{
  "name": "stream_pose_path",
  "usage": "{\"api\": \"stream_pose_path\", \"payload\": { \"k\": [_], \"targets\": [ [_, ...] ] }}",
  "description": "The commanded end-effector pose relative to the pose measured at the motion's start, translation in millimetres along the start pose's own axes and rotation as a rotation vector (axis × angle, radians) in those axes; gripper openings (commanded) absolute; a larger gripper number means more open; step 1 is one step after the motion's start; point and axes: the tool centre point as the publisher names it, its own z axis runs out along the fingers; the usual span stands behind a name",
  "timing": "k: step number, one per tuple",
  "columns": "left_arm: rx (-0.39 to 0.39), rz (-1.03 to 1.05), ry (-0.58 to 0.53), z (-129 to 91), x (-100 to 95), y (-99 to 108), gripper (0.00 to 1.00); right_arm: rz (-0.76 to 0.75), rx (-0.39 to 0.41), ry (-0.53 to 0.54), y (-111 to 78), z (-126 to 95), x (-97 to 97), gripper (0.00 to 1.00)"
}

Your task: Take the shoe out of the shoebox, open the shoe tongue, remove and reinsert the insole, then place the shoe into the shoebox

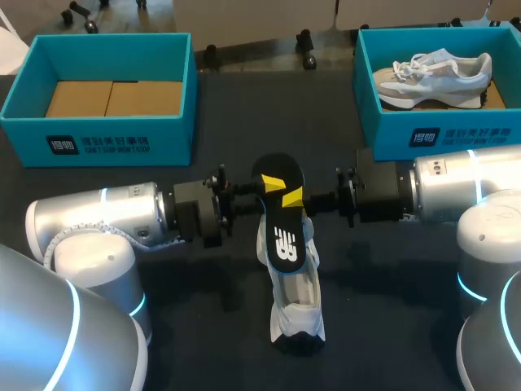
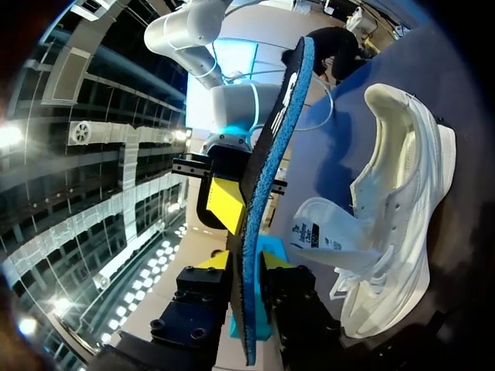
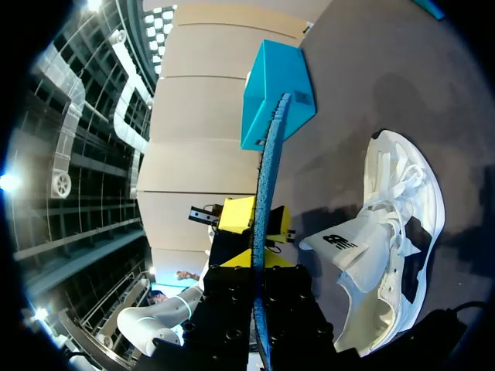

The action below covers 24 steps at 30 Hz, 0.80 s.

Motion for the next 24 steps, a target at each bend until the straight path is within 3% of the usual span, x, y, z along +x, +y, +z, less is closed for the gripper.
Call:
{"api": "stream_pose_path", "payload": {
  "k": [1,9,11,12,13,22,23,24],
  "targets": [
    [-0.007,0.003,-0.008,2.9,0.1,-0.3,0.21,0.002,-0.001,-0.007,-0.6,1.9,1.3,0.00],
    [-0.007,0.007,-0.018,2.4,-1.5,1.2,0.18,0.002,-0.001,-0.007,-0.6,1.9,1.3,0.00],
    [-0.008,0.009,-0.019,2.2,-1.6,1.8,0.13,0.002,-0.001,-0.007,-0.6,1.9,1.3,0.00],
    [-0.008,0.014,-0.017,2.2,-1.6,2.3,0.03,0.002,-0.001,-0.007,-0.6,1.9,1.3,0.00],
    [-0.008,0.017,-0.015,2.5,-1.4,2.7,0.00,0.002,-0.001,-0.007,-0.6,1.9,1.3,0.00],
    [0.004,0.032,-0.013,3.2,-1.9,1.1,0.00,-0.016,0.001,-0.003,0.3,0.5,1.8,0.00],
    [0.005,0.034,-0.013,2.9,-2.3,0.5,0.00,-0.026,0.000,-0.006,0.4,-0.4,2.2,0.18],
    [0.005,0.034,-0.012,2.1,-3.2,-0.3,0.00,-0.038,0.002,-0.006,0.1,-1.7,2.9,0.43]
  ]
}}
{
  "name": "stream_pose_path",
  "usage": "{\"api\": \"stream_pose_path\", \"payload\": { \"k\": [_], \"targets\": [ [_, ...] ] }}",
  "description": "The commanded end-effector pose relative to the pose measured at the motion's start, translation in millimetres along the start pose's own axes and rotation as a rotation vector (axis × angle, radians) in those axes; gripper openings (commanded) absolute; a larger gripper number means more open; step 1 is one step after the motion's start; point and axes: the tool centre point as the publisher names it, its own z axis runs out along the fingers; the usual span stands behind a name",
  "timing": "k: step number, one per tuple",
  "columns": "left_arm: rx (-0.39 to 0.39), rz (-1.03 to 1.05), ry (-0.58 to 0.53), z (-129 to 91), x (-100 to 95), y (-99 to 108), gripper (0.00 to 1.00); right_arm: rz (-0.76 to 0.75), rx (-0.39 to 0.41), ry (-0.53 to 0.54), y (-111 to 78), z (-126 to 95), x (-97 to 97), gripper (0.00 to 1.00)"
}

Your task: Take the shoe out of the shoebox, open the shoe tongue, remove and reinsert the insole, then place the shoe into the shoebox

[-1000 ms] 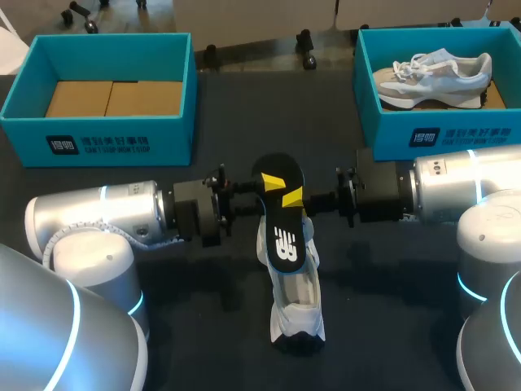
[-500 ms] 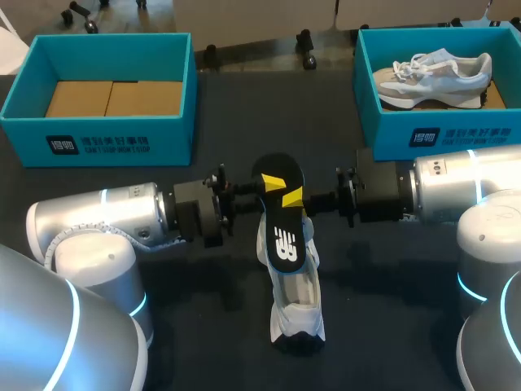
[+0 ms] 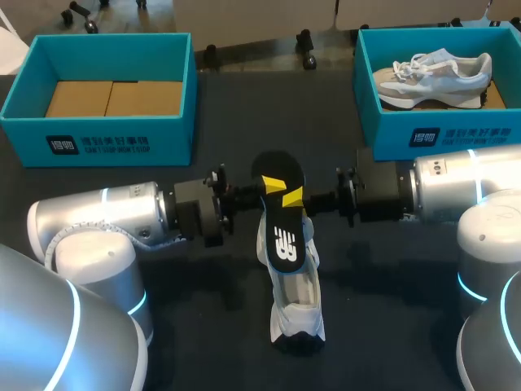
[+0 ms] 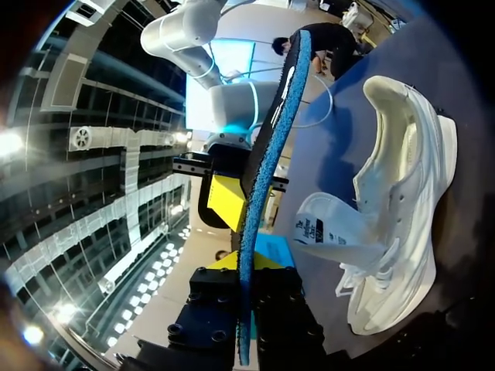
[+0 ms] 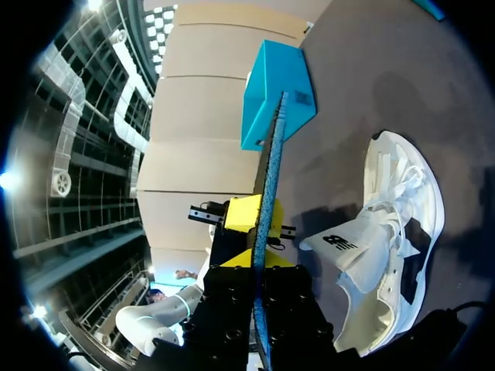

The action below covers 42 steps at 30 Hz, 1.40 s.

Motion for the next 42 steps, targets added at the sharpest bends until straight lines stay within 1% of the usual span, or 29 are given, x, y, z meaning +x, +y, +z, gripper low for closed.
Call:
{"api": "stream_pose_path", "payload": {
  "k": [1,5,8,12,14,16,17,18,21,22,23,32,33,34,35,37,39,40,42],
  "targets": [
    [0.002,0.003,0.001,-0.8,-2.3,-2.9,0.00,-0.027,0.004,-0.006,-0.5,-2.6,3.1,1.00],
    [0.017,0.019,0.015,-10.5,-8.2,-12.4,0.00,-0.069,0.002,-0.008,-4.5,-13.7,4.3,1.00],
    [0.024,0.019,0.035,-18.5,-11.1,-17.8,0.00,-0.121,0.017,-0.019,-10.0,-25.6,3.1,1.00],
    [0.041,-0.009,0.068,-31.4,-15.1,-24.1,0.00,-0.211,0.056,-0.078,-17.3,-44.4,2.5,1.00],
    [0.044,-0.024,0.091,-36.7,-17.2,-27.5,0.00,-0.260,0.049,-0.100,-20.2,-55.3,3.2,1.00],
    [0.056,-0.043,0.109,-41.7,-19.2,-31.6,0.00,-0.341,0.055,-0.121,-22.2,-64.3,5.1,1.00],
    [0.067,-0.056,0.126,-43.5,-19.7,-33.9,0.00,-0.358,0.063,-0.131,-22.8,-68.0,5.2,1.00],
    [0.077,-0.070,0.137,-45.3,-20.5,-35.8,0.00,-0.377,0.096,-0.135,-22.8,-71.3,3.8,1.00],
    [0.086,-0.106,0.193,-46.8,-23.3,-39.8,0.00,-0.377,0.096,-0.135,-22.8,-71.3,3.8,1.00],
    [0.062,-0.080,0.213,-47.4,-25.4,-40.9,0.00,-0.377,0.096,-0.135,-22.8,-71.3,3.8,1.00],
    [0.035,-0.029,0.209,-49.9,-29.0,-41.6,0.00,-0.377,0.096,-0.135,-22.8,-71.3,3.8,1.00],
    [0.035,-0.029,0.209,-49.9,-29.0,-41.6,0.00,-0.377,0.096,-0.135,-22.8,-71.3,3.8,1.00],
    [0.035,-0.029,0.209,-49.9,-29.0,-41.6,0.00,-0.447,0.131,-0.154,-21.1,-72.8,3.2,1.00],
    [0.050,-0.027,0.213,-50.5,-28.7,-47.6,0.00,-0.525,0.168,-0.171,-21.3,-74.5,3.2,1.00],
    [0.059,-0.043,0.227,-51.4,-28.6,-52.4,0.00,-0.561,0.176,-0.195,-21.9,-77.9,1.8,1.00],
    [0.066,-0.067,0.253,-55.1,-28.2,-61.1,0.00,-0.652,0.257,-0.226,-24.2,-83.0,-0.8,1.00],
    [0.068,-0.085,0.284,-59.1,-28.4,-67.6,0.00,-0.671,0.321,-0.283,-25.3,-88.5,-3.6,1.00],
    [0.064,-0.097,0.296,-61.9,-28.7,-71.0,0.00,-0.704,0.360,-0.294,-26.1,-91.0,-4.7,1.00],
    [0.070,-0.133,0.320,-67.5,-30.2,-77.2,0.00,-0.740,0.415,-0.317,-27.5,-98.1,-7.5,1.00]
  ]
}}
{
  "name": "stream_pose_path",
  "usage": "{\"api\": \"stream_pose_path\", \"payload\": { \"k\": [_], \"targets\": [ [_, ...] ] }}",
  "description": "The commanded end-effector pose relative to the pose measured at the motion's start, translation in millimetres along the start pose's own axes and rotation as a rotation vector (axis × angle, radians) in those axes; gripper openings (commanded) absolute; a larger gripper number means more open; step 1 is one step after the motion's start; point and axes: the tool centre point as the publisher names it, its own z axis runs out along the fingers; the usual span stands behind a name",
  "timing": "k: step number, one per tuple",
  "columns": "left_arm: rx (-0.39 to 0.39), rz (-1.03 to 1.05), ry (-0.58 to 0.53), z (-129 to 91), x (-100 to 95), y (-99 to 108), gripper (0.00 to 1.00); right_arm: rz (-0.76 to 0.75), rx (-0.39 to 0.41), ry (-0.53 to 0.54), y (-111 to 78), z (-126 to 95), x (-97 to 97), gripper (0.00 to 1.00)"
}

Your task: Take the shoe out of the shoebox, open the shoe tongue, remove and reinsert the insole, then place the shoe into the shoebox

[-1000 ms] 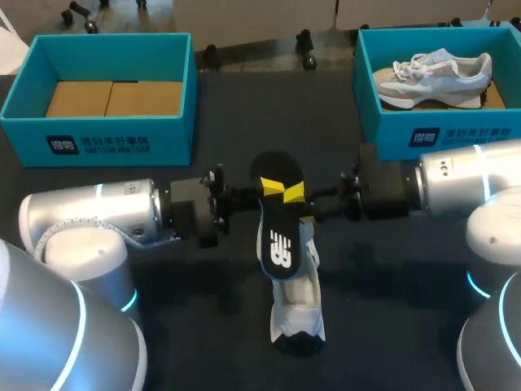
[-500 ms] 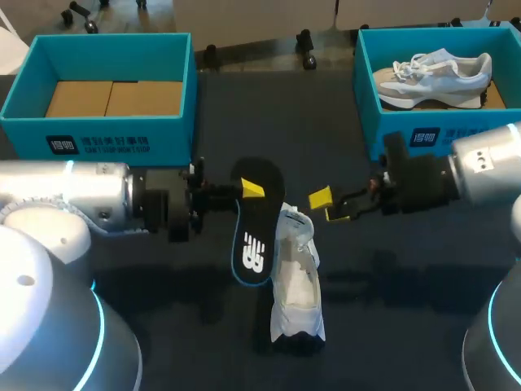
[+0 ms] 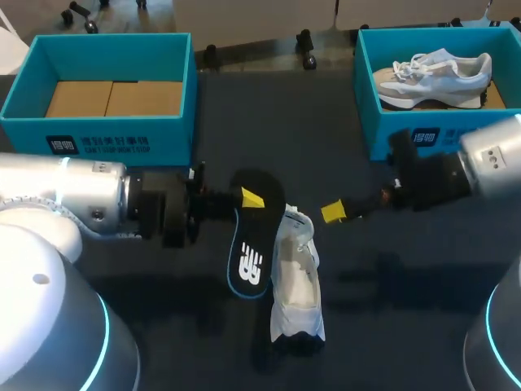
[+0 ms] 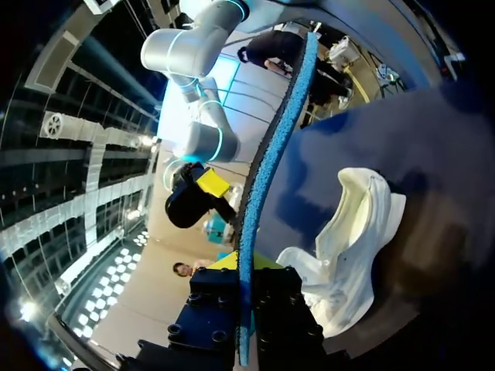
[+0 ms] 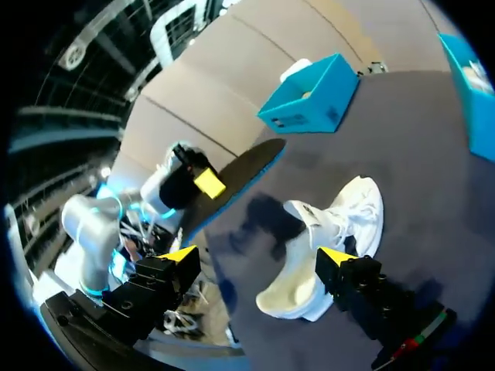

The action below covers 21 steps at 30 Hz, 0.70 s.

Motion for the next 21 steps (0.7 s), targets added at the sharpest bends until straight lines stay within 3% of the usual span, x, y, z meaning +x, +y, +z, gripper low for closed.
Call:
{"api": "stream_pose_path", "payload": {
  "k": [1,4,5,16,18,21],
  "targets": [
    [0.000,-0.050,0.064,-20.6,-2.6,-21.8,0.00,-0.201,0.247,-0.067,-1.9,-21.4,-0.2,1.00],
    [0.028,-0.085,0.101,-25.2,2.1,-35.4,0.00,-0.350,0.319,-0.089,-13.3,-27.7,-1.7,1.00],
    [-0.004,-0.033,0.101,-25.3,4.8,-40.0,0.00,-0.350,0.319,-0.089,-13.3,-27.7,-1.7,1.00],
    [-0.004,-0.033,0.101,-25.3,4.8,-40.0,0.00,-0.350,0.319,-0.089,-13.3,-27.7,-1.7,1.00],
    [0.037,-0.063,0.127,-19.6,18.5,-54.3,0.00,-0.350,0.319,-0.089,-13.3,-27.7,-1.7,1.00],
    [0.104,-0.117,0.156,-19.5,32.7,-71.0,0.00,-0.495,0.401,-0.124,-25.7,-26.2,-3.4,1.00]
  ]
}}
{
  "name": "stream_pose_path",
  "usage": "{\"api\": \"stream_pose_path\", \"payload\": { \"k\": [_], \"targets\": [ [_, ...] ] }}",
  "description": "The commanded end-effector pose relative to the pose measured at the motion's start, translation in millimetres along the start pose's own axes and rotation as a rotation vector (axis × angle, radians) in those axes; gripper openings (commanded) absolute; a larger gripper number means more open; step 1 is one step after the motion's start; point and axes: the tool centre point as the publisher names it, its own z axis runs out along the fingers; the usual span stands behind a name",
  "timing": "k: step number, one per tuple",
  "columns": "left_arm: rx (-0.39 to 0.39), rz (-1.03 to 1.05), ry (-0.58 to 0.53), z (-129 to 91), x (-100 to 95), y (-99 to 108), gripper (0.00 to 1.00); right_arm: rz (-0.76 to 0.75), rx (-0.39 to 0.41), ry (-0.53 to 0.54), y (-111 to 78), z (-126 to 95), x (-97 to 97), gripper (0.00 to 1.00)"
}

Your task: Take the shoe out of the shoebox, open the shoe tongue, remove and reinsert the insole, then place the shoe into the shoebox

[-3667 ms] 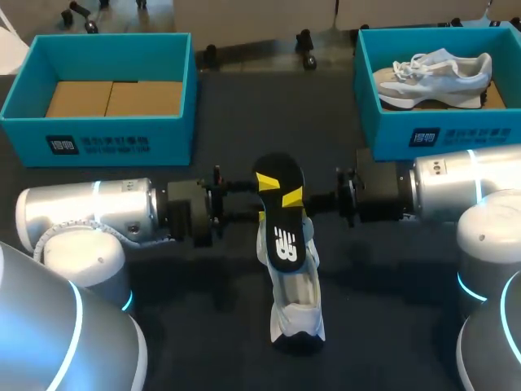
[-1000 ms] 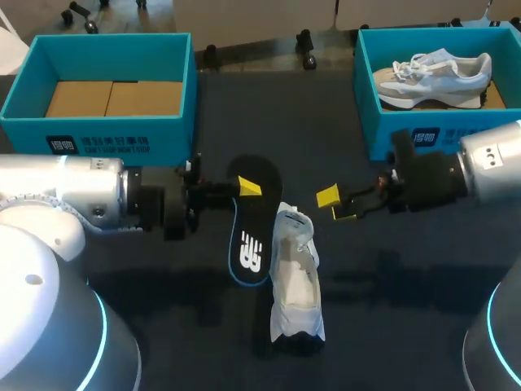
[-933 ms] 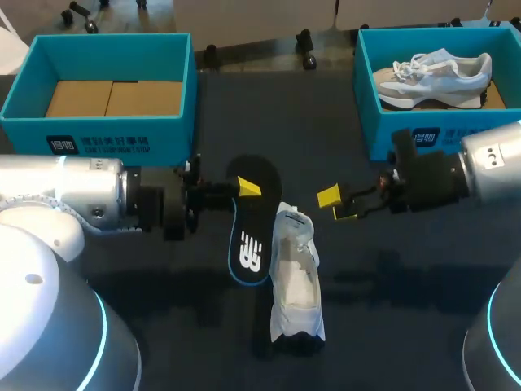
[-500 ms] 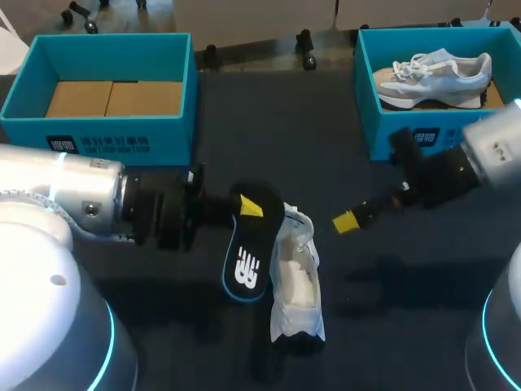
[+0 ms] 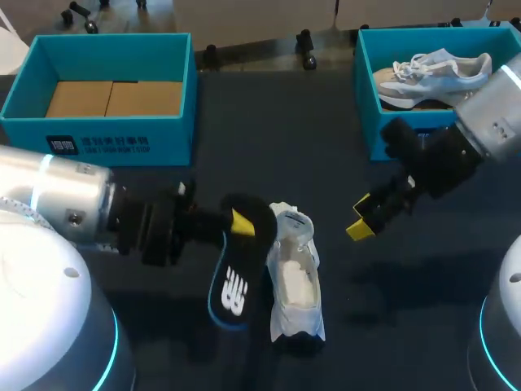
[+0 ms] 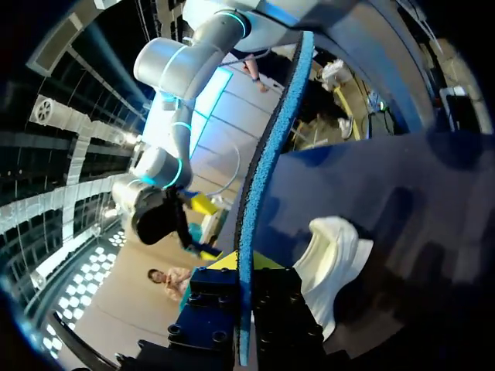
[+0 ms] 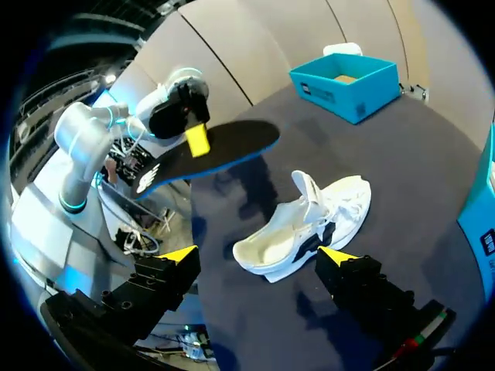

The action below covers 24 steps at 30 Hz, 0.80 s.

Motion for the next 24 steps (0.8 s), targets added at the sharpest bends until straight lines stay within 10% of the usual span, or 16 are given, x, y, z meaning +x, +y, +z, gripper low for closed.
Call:
{"api": "stream_pose_path", "payload": {
  "k": [1,13,24],
  "targets": [
    [0.059,-0.049,0.032,-0.9,17.3,-13.6,0.00,-0.158,0.119,-0.030,-9.2,8.3,0.6,1.00],
    [0.178,-0.202,0.058,-0.1,39.3,-48.0,0.00,-0.464,0.262,-0.111,-52.5,22.5,8.0,1.00],
    [0.178,-0.202,0.058,-0.1,39.3,-48.0,0.00,-0.464,0.262,-0.111,-52.5,22.5,8.0,1.00]
  ]
}}
